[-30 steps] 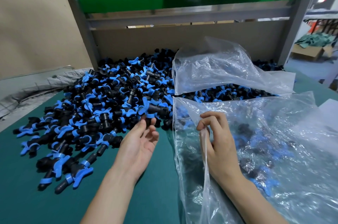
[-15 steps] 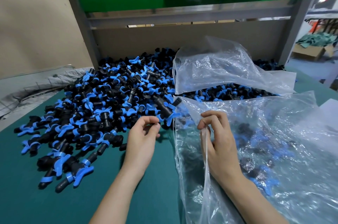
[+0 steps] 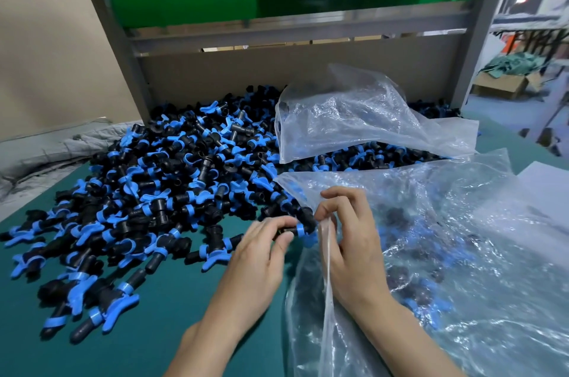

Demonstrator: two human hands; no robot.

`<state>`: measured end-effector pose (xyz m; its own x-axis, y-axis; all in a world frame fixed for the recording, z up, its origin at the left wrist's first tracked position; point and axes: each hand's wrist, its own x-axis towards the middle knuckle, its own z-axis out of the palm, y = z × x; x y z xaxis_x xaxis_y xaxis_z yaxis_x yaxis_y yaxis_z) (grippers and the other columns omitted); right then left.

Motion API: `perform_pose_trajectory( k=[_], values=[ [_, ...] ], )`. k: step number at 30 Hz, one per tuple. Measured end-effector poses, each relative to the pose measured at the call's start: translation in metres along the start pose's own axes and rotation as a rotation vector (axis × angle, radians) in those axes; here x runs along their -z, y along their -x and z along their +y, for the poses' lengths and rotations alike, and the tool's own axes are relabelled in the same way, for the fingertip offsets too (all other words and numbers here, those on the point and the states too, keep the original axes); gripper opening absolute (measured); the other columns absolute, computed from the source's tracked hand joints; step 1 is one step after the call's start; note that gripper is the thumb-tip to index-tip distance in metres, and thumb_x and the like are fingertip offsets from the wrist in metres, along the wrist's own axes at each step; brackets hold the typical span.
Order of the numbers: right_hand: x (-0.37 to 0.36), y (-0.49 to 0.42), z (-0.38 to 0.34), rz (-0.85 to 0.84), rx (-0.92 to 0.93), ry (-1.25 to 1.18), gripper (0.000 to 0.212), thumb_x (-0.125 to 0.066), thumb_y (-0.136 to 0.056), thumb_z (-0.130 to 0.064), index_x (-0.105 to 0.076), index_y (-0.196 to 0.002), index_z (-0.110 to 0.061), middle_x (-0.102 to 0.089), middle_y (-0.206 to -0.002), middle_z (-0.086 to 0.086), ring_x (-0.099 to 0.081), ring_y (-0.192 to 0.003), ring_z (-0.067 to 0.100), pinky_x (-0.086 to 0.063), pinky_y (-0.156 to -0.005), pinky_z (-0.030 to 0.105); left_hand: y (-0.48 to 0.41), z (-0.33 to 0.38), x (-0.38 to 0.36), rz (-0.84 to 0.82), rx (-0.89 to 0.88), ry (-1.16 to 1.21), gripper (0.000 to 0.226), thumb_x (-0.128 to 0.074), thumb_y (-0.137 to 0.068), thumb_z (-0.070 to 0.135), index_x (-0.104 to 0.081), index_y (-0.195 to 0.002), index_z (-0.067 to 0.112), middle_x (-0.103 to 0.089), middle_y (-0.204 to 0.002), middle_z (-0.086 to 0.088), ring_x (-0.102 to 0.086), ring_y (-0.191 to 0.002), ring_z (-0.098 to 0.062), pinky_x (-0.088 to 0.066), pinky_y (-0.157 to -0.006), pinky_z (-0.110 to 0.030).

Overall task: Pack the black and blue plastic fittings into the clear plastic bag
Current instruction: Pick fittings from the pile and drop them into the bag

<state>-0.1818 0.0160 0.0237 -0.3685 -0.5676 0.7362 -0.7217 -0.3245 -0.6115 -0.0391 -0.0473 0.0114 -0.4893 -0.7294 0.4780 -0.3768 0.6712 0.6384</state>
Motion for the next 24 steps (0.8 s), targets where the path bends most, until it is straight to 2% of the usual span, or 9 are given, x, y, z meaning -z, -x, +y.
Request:
perform_pose_trajectory(
  k=[3, 6, 9, 12, 14, 16, 18, 21, 24],
  values=[
    [0.0, 0.0, 0.001, 0.007, 0.002, 0.001, 0.012, -0.045, -0.089, -0.015, -0.057, -0.088, -0.019, -0.049, -0.11, -0.01, -0.056, -0.103, 0.013, -0.048, -0.085, 0.039, 0.005, 0.008, 0.012, 0.166, -0.044, -0.06, 0.023, -0.041, -0.101, 0.04, -0.058, -0.116, 0.037, -0.049, -0.115, 0.036, -0.052, -0.108, 0.005, -0.043, -0.087, -0.019],
    [0.0, -0.001, 0.001, 0.016, 0.003, -0.004, 0.012, -0.047, -0.089, -0.01, -0.056, -0.088, -0.018, -0.048, -0.11, -0.011, -0.056, -0.102, 0.013, -0.048, -0.085, 0.038, 0.017, 0.006, 0.024, 0.29, -0.015, -0.053, 0.02, -0.037, -0.103, 0.043, -0.055, -0.113, 0.043, -0.052, -0.112, 0.035, -0.053, -0.106, 0.006, -0.044, -0.08, -0.017],
    [0.0, -0.002, -0.002, 0.005, 0.02, -0.006, 0.011, -0.045, -0.088, -0.014, -0.056, -0.088, -0.018, -0.048, -0.11, -0.011, -0.056, -0.099, 0.014, -0.049, -0.082, 0.04, 0.027, 0.008, 0.015, 0.158, 0.025, -0.017, 0.019, -0.04, -0.102, 0.043, -0.053, -0.114, 0.051, -0.055, -0.109, 0.028, -0.057, -0.099, 0.006, -0.045, -0.075, -0.017],
    [0.001, -0.001, -0.005, -0.002, 0.04, -0.004, 0.01, -0.046, -0.088, -0.016, -0.054, -0.09, -0.023, -0.049, -0.111, -0.011, -0.057, -0.097, 0.015, -0.049, -0.079, 0.042, 0.022, 0.015, -0.002, 0.035, 0.016, 0.057, 0.022, -0.046, -0.102, 0.035, -0.057, -0.116, 0.048, -0.061, -0.11, 0.026, -0.059, -0.106, 0.002, -0.045, -0.086, -0.015],
    [0.003, -0.001, -0.007, -0.006, 0.06, -0.009, 0.01, -0.047, -0.088, -0.017, -0.052, -0.09, -0.025, -0.05, -0.112, -0.01, -0.057, -0.096, 0.016, -0.05, -0.076, 0.044, 0.012, 0.023, -0.011, -0.034, 0.031, 0.179, 0.024, -0.048, -0.1, 0.028, -0.062, -0.117, 0.039, -0.067, -0.11, 0.02, -0.063, -0.106, -0.002, -0.049, -0.091, -0.026],
    [0.004, -0.001, -0.008, -0.006, 0.082, 0.007, 0.01, -0.048, -0.087, -0.016, -0.052, -0.09, -0.024, -0.051, -0.112, -0.007, -0.056, -0.098, 0.016, -0.051, -0.075, 0.044, 0.001, 0.034, -0.017, -0.118, 0.123, 0.351, 0.023, -0.051, -0.1, 0.019, -0.066, -0.111, 0.033, -0.073, -0.103, 0.011, -0.067, -0.097, -0.006, -0.054, -0.085, -0.032],
    [0.004, 0.0, -0.009, -0.001, 0.101, 0.049, 0.01, -0.05, -0.085, -0.015, -0.053, -0.09, -0.023, -0.053, -0.113, -0.005, -0.056, -0.099, 0.018, -0.05, -0.079, 0.042, -0.008, 0.046, -0.018, -0.199, 0.192, 0.439, 0.029, -0.053, -0.097, 0.008, -0.069, -0.094, 0.032, -0.074, -0.089, 0.01, -0.066, -0.082, -0.003, -0.053, -0.072, -0.026],
    [0.003, 0.0, -0.01, -0.006, 0.11, 0.06, 0.01, -0.051, -0.083, -0.013, -0.055, -0.088, -0.02, -0.051, -0.115, -0.007, -0.055, -0.099, 0.018, -0.048, -0.081, 0.04, -0.018, 0.05, -0.012, -0.312, 0.125, 0.12, 0.034, -0.052, -0.09, 0.013, -0.061, -0.08, 0.044, -0.066, -0.077, 0.022, -0.059, -0.07, 0.001, -0.051, -0.062, -0.029],
    [0.003, -0.001, -0.009, -0.01, 0.103, 0.052, 0.012, -0.048, -0.085, -0.013, -0.055, -0.089, -0.022, -0.049, -0.116, -0.008, -0.056, -0.098, 0.017, -0.049, -0.081, 0.042, -0.02, 0.043, 0.006, -0.18, -0.024, -0.295, 0.022, -0.049, -0.097, 0.022, -0.057, -0.105, 0.041, -0.062, -0.101, 0.02, -0.059, -0.089, -0.011, -0.047, -0.076, -0.03]
  ],
)
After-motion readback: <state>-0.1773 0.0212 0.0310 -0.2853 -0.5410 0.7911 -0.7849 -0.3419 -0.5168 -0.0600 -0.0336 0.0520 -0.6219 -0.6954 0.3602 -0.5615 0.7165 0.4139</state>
